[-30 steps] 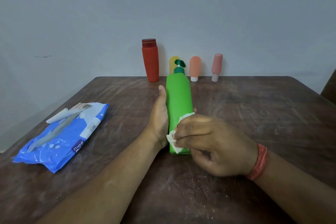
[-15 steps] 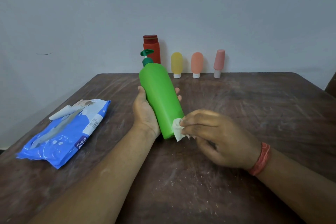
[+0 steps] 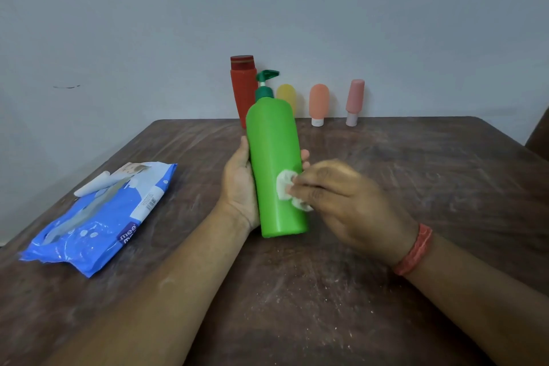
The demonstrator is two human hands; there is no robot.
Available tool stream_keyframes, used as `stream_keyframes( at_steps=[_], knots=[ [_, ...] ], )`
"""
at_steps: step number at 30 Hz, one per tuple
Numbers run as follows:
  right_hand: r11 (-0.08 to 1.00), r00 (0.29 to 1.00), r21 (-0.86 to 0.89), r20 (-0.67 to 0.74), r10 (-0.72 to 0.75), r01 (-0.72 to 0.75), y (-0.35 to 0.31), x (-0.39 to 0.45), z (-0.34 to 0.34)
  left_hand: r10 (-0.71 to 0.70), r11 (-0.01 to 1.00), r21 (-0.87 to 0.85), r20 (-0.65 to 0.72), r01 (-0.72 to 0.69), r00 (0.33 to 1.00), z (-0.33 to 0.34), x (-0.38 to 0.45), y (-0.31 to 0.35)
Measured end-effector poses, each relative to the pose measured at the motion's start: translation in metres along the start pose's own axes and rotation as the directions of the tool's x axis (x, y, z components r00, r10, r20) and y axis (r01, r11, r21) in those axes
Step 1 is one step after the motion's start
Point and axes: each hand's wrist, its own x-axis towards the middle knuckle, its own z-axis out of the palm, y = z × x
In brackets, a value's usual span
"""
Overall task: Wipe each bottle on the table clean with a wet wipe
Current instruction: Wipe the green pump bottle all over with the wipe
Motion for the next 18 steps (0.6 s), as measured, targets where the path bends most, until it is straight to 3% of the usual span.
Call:
stream_keyframes(
  at_steps=[4, 8, 11, 12, 15, 16, 18],
  knots=[
    [0.964, 0.962, -0.146, -0.195, 0.192, -0.222, 0.015, 0.005, -0.009, -0.054, 0.992, 0.119, 0.056, 0.047, 0.997, 0.013, -0.003, -0.012],
    [0.879, 0.828, 0.026, -0.322, 0.458, -0.476, 0.031, 0.004, -0.023, -0.143, 0.976, 0.189, 0.186, 0.108, 0.972, 0.023, -0.008, -0.021],
    [0.840, 0.743, 0.128, -0.412, 0.528, -0.527, 0.036, 0.006, -0.031, -0.161, 0.966, 0.234, 0.229, 0.106, 0.960, 0.027, -0.010, -0.025],
    [0.855, 0.760, 0.114, -0.410, 0.505, -0.506, 0.033, 0.006, -0.030, -0.153, 0.966, 0.238, 0.228, 0.097, 0.962, 0.029, -0.010, -0.025],
    [0.945, 0.911, -0.067, -0.297, 0.287, -0.320, 0.016, 0.005, -0.021, -0.120, 0.973, 0.221, 0.208, 0.072, 0.971, 0.031, -0.011, -0.023],
    [0.952, 0.933, -0.114, -0.258, 0.249, -0.286, 0.018, 0.005, -0.021, -0.110, 0.973, 0.220, 0.200, 0.065, 0.974, 0.032, -0.011, -0.022],
    [0.919, 0.902, -0.121, -0.275, 0.332, -0.375, 0.026, 0.010, -0.026, -0.081, 0.972, 0.233, 0.190, 0.036, 0.978, 0.035, -0.012, -0.022]
  ],
)
